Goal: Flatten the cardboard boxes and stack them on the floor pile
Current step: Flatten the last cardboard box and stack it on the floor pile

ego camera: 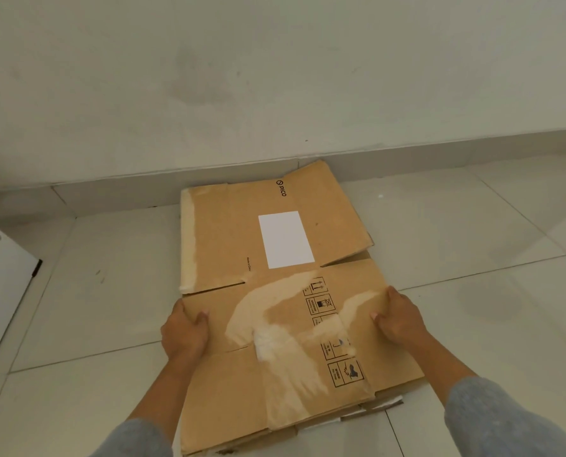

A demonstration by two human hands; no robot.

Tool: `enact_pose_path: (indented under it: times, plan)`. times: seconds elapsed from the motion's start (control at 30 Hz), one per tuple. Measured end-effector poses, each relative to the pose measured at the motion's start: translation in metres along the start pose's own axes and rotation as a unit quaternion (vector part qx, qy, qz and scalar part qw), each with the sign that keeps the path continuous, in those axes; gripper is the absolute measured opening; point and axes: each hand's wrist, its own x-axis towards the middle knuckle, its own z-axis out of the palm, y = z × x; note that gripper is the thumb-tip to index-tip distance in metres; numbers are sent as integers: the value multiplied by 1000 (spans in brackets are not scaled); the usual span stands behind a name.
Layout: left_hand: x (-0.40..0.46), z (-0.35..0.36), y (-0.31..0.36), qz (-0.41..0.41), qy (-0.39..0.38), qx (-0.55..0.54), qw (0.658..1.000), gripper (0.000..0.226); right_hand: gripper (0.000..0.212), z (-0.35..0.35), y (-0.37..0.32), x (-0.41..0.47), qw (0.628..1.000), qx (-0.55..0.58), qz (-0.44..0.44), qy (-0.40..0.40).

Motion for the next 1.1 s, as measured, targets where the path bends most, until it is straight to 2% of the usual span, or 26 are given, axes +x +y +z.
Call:
enact_pose_path:
  times: [0.1,0.23,0.33,0.43,0.53,0.7,0.8,0.93,1.1]
  plan:
    - [1,8,-4,34,-11,-5,999,60,73,5,-10,-1,1000,-8,-8,21]
    - [7,24,3,158,-12,54,986,70,95,10,-45,9,976,-83,-165,116]
    - [14,35,5,188,-39,114,975,69,99,7,-62,26,952,-200,-219,80]
    - [18,42,-3,193,-47,133,971,70,95,3,-61,46,956,-235,-176,15]
    - [21,40,-8,211,-69,105,969,69,94,10,-57,56,969,-193,-142,-61]
    - [27,35,-2,190,-133,58,971,61,94,2,-60,62,972,-162,-126,-118]
    - [31,38,4,181,-137,92,970,61,87,-3,-70,71,974,-147,-114,-131]
    - [30,36,7,177,-137,125,967,61,97,4,-77,75,978,-149,-98,-106]
    - [26,26,29,157,-103,168,968,62,72,-3,-77,65,979,-136,-130,-81]
